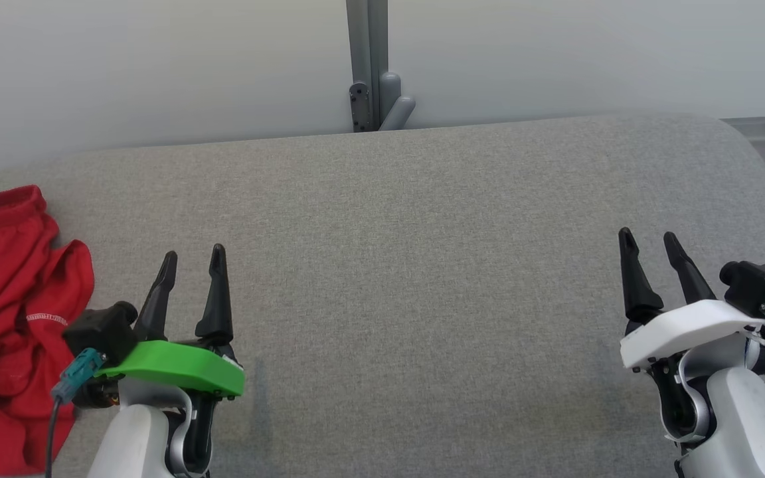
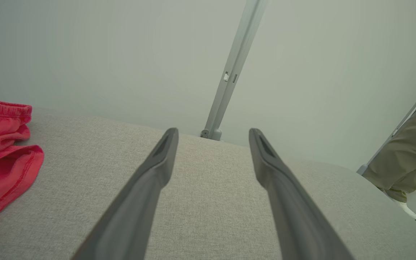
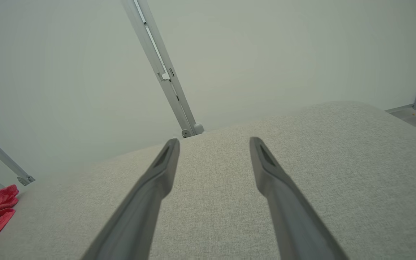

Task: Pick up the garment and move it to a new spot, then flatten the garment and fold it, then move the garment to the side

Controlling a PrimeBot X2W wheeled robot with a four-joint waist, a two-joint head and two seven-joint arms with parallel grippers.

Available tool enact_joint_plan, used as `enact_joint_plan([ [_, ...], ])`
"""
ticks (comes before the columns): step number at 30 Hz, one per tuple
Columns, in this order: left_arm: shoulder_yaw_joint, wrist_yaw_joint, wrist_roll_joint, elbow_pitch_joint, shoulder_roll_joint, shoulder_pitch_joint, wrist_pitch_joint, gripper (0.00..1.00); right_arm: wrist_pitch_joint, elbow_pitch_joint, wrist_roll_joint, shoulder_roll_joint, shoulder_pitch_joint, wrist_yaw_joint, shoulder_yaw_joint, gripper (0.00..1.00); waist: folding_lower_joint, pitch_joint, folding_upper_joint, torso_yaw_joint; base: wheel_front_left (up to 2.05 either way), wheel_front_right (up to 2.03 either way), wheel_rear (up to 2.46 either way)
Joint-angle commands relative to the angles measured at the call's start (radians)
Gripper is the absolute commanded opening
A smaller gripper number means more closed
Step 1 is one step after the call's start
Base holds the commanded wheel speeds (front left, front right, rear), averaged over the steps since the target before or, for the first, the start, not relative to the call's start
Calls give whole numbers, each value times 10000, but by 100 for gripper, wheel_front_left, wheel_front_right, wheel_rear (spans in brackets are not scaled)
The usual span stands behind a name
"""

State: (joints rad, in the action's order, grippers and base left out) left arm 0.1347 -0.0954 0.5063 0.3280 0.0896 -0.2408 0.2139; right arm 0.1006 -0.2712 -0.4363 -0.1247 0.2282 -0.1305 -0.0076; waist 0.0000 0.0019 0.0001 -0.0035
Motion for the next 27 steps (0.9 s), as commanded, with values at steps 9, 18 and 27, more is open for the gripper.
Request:
enact_joint_plan([
  [9, 93, 158, -982, 100, 170, -234, 79, 100, 435, -285, 827, 53, -79, -3, 108, 100, 0, -32, -1, -8, 0, 0, 0],
  [18, 146, 259, -1655, 230, 199, -210, 92, 100, 747, -405, 1388, 97, -109, -3, 222, 100, 0, -52, -1, -30, 0, 0, 0],
  [27, 173, 361, -2234, 328, 208, -202, 50, 100, 1067, -478, 1988, 131, -202, -3, 374, 100, 0, -68, -1, -21, 0, 0, 0],
])
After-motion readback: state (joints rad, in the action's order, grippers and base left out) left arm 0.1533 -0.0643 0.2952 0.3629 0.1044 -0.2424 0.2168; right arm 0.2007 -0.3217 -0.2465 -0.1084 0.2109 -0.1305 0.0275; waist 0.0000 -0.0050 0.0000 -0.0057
